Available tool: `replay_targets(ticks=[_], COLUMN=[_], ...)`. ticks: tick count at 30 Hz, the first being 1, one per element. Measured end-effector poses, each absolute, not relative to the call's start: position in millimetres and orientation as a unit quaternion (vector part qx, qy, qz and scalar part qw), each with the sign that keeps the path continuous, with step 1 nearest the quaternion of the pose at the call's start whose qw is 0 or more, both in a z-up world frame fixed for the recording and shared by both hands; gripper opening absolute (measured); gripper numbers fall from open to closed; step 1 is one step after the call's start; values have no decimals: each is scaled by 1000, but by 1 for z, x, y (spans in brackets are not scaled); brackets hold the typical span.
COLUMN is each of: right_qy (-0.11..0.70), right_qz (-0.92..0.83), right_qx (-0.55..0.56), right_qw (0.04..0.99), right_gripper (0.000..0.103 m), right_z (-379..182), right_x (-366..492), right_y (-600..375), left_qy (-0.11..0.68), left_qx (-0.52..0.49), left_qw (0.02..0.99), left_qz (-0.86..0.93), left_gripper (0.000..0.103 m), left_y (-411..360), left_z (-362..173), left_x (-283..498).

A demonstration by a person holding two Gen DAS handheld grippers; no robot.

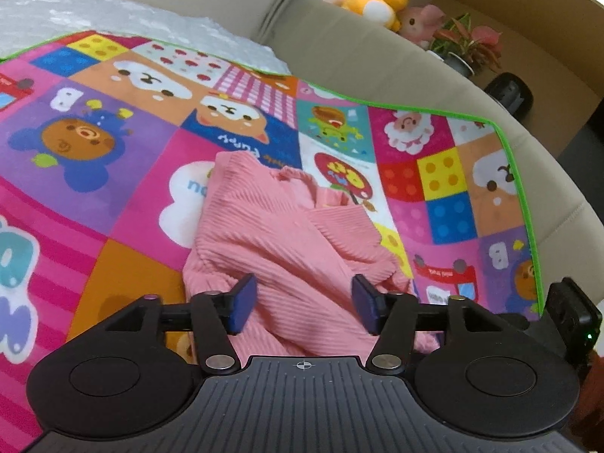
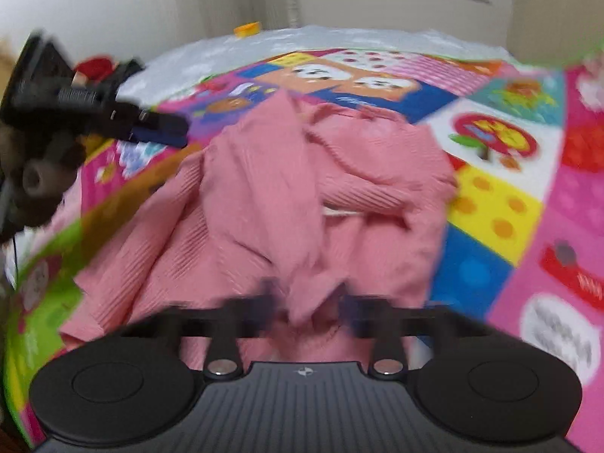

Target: Fold clothes

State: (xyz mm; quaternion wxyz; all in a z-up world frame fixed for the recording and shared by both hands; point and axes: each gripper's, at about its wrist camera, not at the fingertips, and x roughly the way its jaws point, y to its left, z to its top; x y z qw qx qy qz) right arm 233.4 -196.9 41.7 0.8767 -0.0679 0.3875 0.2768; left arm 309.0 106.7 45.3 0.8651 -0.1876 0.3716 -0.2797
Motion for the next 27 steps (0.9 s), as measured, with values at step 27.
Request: replay_targets(ticks=[27], right_qy=[285], right_qz=[225], right_qx=[-22], right_qw=[931], right_gripper=[52], right_z=[81], right_x=[360], right_y=[-234], left_qy=[369], left_qx=[-36], left_qw=[920], left_qz=[-130], left_gripper=[88], left_y=[107], left_z=[0], left_x=[404])
